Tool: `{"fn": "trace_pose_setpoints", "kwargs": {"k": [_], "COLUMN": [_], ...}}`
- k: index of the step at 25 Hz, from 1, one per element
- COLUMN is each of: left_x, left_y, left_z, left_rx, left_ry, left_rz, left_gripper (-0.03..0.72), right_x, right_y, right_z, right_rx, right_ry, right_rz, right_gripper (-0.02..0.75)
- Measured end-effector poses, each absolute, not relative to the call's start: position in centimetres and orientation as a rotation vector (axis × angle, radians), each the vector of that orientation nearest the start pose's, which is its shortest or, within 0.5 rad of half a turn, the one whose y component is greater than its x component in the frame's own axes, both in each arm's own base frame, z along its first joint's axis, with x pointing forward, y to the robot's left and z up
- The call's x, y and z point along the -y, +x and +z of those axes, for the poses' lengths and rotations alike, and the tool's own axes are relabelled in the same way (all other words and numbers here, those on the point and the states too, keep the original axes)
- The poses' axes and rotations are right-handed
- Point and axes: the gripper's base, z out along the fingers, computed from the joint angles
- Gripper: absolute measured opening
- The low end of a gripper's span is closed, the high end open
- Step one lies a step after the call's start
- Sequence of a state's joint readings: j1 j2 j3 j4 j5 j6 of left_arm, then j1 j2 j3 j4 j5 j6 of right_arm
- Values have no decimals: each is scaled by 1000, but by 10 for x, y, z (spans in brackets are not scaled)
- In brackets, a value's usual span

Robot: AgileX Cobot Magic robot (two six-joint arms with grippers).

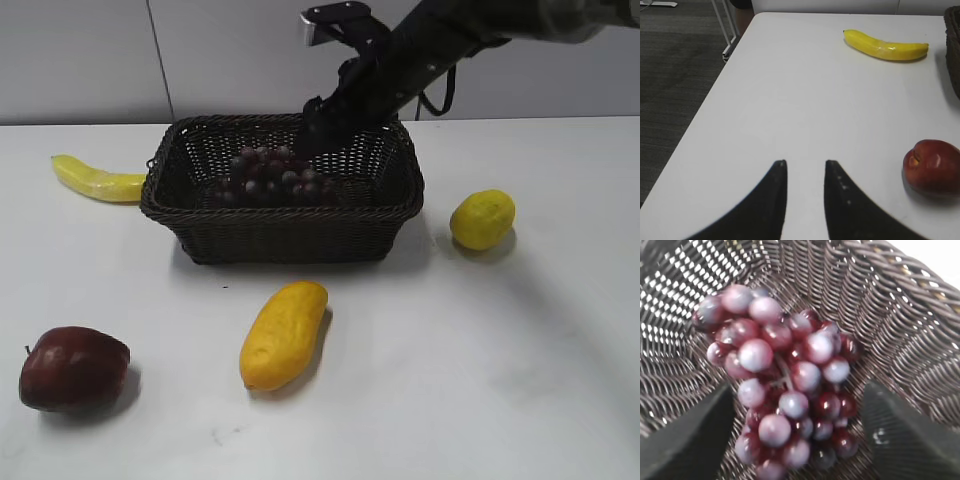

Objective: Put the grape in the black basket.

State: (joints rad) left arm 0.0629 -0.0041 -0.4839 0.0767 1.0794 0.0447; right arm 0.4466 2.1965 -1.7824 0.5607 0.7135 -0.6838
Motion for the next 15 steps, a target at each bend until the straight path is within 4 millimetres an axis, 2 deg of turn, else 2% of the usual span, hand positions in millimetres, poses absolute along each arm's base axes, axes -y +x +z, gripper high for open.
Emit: {"fn": "trace_pose_setpoints", "kwargs": {"k": [2, 5, 9, 12, 15], "left_x": [-6, -6, -6, -6, -6], "left_y": [-5, -5, -5, -5, -5], "left_z": [271, 271, 271, 271, 271], "left_rx": [-2076, -2076, -2076, -2076, -2076], "left_ry": [-23, -23, -23, -23, -23], "left_rz": [158, 158, 158, 158, 158], "left_gripper": [229, 229, 229, 229, 229], "right_x": [-236, -223, -190, -157, -125], "right_y": [428, 431, 441, 449, 450], "right_z": [217, 256, 297, 305, 301], "right_rx": [-2308, -2288, -2330, -2406, -2531], "right_ry": [-985, -863, -610, -504, -425], "right_rz": [473, 411, 377, 327, 250], "right_gripper": [632, 614, 583, 576, 574]}}
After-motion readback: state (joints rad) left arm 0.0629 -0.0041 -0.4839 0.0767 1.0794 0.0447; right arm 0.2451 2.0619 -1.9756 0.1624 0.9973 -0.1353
